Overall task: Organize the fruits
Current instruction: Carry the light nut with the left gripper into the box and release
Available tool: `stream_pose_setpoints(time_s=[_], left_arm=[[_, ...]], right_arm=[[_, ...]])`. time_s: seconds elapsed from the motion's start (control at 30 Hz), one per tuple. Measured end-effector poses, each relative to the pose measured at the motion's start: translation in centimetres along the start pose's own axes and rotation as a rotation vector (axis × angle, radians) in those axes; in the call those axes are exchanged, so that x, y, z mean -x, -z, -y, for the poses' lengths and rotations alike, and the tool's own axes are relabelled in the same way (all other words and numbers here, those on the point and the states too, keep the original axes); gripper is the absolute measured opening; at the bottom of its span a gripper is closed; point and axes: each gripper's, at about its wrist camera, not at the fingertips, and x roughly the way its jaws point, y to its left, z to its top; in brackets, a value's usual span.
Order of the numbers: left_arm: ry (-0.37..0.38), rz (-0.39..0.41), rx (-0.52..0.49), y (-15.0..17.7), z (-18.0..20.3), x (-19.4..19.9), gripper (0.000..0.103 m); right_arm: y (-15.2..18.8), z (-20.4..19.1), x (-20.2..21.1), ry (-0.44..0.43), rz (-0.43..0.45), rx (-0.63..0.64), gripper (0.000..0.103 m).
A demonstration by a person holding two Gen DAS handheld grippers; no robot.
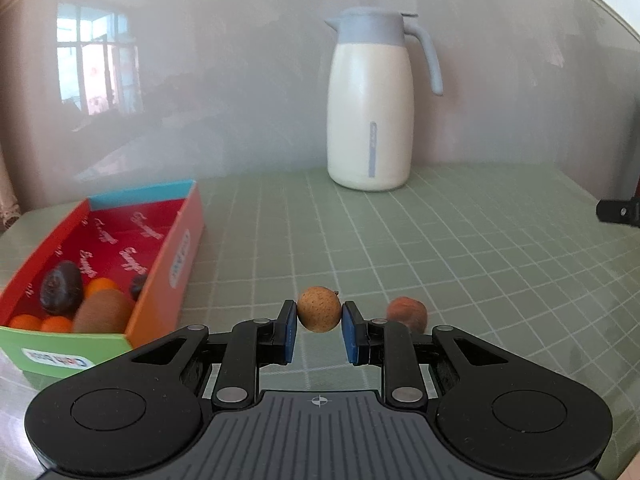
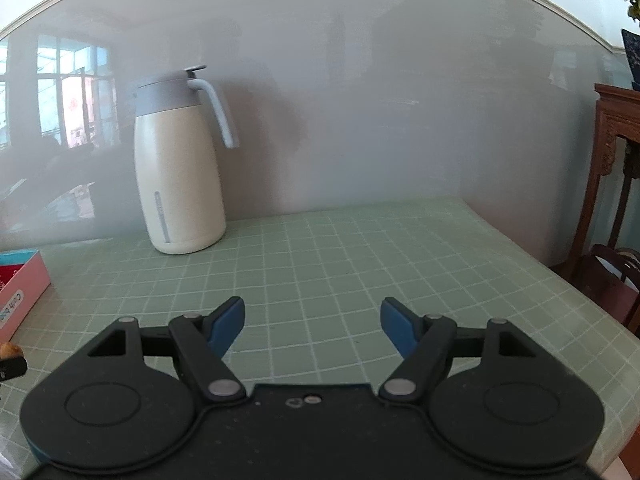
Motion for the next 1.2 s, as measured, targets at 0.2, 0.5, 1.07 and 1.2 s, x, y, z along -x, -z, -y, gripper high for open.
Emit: stream_pose_setpoints(time_s=[0.2,0.5,1.07,1.2], left_arm=[[-0.029,0.023,0.015,-0.3,-1.9,0.8,0.024],[-0.092,0.051,0.064,-0.6,-5.8,1.5,0.024],[-0.267,0.062,0.132,-0.3,-15.0,1.0,0.024],[-0.297,0.06,0.15,0.0,-16.8,0.9,0.024]], right_arm=[[-0.2,-1.5,-0.4,-0.018,-0.003,0.018,0.075],[-0.4,-4.0,-1.0,-0.053,-0.011,0.044,0.075],[-0.3,-9.7,-1.5,-0.14,-0.02,0.099,0.075],[-0.2,-10.8,-1.6,-0.153,-0.022,0.109,0.075]])
